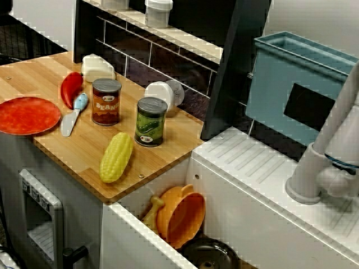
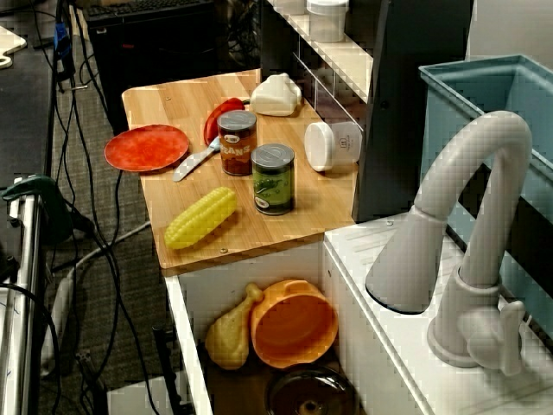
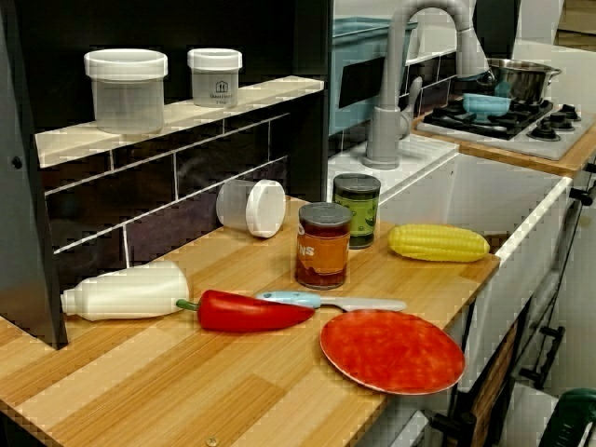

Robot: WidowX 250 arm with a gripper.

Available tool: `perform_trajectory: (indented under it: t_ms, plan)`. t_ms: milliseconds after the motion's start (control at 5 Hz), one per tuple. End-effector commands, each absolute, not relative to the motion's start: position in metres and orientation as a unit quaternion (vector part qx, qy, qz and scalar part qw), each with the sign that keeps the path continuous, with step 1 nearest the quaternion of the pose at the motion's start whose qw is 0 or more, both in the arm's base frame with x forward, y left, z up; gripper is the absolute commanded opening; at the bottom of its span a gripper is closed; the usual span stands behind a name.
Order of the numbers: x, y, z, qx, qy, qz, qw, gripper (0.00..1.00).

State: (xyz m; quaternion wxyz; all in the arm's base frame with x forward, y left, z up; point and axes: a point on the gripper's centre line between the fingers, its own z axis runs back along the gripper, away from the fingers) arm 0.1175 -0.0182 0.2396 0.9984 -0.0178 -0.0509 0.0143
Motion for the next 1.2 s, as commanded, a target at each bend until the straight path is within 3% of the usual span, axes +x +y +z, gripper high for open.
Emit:
perform_trajectory:
  t_ms: [0,200,600,1000]
  plan:
    - [0.117,-0.018,0.240,-0.018,-0.051,0.014,0.998,1.00]
    - [0.141,-0.011,0.209,0.009,-0.060,0.025,0.998,1.00]
    - [0.192,0.036,0.172,0.031,-0.068,0.083,0.994,1.00]
    - [0.229,0.043,0.124,0.081,-0.133,0.093,0.983,1.00]
